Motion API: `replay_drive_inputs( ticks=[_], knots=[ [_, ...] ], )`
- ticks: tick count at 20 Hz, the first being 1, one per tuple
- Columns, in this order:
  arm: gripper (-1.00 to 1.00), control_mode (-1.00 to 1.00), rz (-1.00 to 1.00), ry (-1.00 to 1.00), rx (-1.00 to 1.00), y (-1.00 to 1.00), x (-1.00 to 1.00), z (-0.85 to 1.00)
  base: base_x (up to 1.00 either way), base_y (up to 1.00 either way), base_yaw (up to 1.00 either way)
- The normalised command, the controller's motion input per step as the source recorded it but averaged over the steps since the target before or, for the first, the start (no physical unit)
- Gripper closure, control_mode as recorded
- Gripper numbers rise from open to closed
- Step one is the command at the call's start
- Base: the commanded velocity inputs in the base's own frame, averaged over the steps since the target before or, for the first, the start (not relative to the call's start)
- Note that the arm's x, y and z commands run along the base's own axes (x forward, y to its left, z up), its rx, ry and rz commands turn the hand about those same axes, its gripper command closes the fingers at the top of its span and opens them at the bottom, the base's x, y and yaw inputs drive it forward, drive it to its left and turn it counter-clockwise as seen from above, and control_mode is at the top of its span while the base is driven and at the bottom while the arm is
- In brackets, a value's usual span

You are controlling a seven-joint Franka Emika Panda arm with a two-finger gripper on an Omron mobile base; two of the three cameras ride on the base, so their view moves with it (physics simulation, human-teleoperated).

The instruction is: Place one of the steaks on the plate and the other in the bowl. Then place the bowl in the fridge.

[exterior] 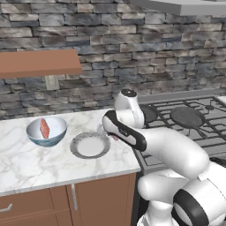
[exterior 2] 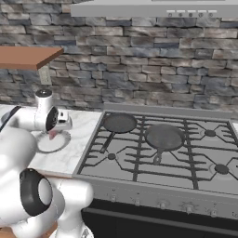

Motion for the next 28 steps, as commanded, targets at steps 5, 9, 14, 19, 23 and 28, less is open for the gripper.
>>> replay_drive_inputs(
  ticks=[5,9,14,19,23,28],
  knots=[
    [1.0,-1.0,0.06,0.0,0.02,0.69,0.0,-0.18,0.0,0.0,0.0],
    [1.0,-1.0,0.04,0.0,0.0,0.48,0.0,-0.22,0.0,0.0,0.0],
    [1.0,-1.0,0.04,0.0,0.02,0.26,0.0,-0.33,0.0,0.0,0.0],
    [1.0,-1.0,0.03,0.0,0.0,0.0,0.02,-0.17,0.0,0.0,0.0],
    [1.0,-1.0,0.03,0.0,0.01,0.0,0.04,-0.16,0.0,0.0,0.0],
    [1.0,-1.0,0.0,0.01,0.0,0.0,0.21,-0.05,0.0,0.0,0.0]
  ],
)
